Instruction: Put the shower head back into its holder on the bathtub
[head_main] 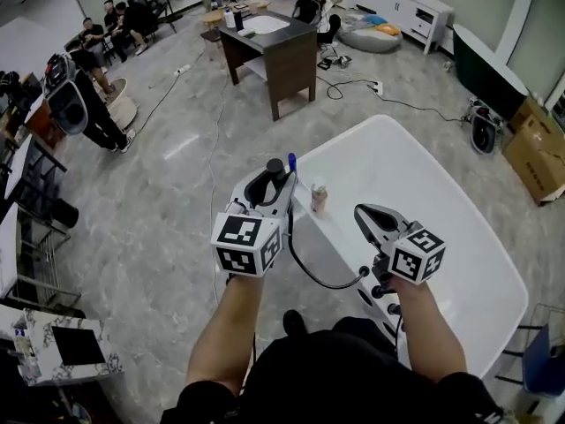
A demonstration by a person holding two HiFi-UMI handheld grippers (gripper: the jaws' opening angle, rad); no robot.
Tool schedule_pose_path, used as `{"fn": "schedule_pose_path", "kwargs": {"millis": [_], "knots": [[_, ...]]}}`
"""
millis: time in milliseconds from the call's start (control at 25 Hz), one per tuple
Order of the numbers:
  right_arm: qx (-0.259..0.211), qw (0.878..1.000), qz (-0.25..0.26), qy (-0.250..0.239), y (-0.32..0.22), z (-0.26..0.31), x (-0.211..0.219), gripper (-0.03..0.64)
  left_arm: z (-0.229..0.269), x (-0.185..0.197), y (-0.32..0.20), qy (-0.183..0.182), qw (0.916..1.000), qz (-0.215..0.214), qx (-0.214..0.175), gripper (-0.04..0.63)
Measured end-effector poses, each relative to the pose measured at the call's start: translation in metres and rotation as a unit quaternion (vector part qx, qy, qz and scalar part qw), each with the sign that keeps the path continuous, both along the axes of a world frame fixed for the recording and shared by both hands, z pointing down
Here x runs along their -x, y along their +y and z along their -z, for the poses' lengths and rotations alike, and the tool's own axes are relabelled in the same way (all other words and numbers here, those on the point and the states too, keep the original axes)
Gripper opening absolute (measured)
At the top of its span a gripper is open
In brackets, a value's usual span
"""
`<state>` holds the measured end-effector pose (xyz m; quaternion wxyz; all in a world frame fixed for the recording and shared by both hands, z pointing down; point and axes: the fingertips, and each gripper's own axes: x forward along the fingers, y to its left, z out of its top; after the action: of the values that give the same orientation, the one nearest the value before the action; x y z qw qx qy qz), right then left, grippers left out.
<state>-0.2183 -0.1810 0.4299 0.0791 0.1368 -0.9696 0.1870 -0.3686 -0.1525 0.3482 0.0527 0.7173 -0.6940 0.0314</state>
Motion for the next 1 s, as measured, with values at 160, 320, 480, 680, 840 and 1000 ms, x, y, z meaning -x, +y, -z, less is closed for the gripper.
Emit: {"fn": "schedule_pose_path", "kwargs": {"millis": [160,320,480,680,840,1000], "knots": [[-0.004,1.0,-0.028,0.003,-0.011,0.003,-0.017,0.017,0.004,-0.024,-0.025,0.001,0.9992,-0.039,-0.004,0.149],[-0.011,0.999,-0.052,0.004,-0.023,0.01,-0.042,0.017,0.016,-0.048,-0.048,0.0,0.9976,-0.068,-0.012,0.149],[-0.009,0.996,-0.084,-0.011,-0.038,0.015,-0.065,0.017,0.035,-0.076,-0.068,-0.011,0.9949,-0.096,-0.028,0.149],[-0.008,0.995,-0.095,-0.017,-0.041,0.015,-0.083,0.017,0.047,-0.109,-0.087,-0.024,0.9906,-0.131,-0.03,0.149],[0.0,0.993,-0.117,-0.024,-0.051,0.01,-0.102,0.017,0.054,-0.124,-0.095,-0.03,0.9879,-0.148,-0.034,0.149],[0.001,0.992,-0.123,-0.03,-0.058,0.011,-0.113,0.017,0.064,-0.136,-0.104,-0.037,0.9868,-0.152,-0.042,0.149]]}}
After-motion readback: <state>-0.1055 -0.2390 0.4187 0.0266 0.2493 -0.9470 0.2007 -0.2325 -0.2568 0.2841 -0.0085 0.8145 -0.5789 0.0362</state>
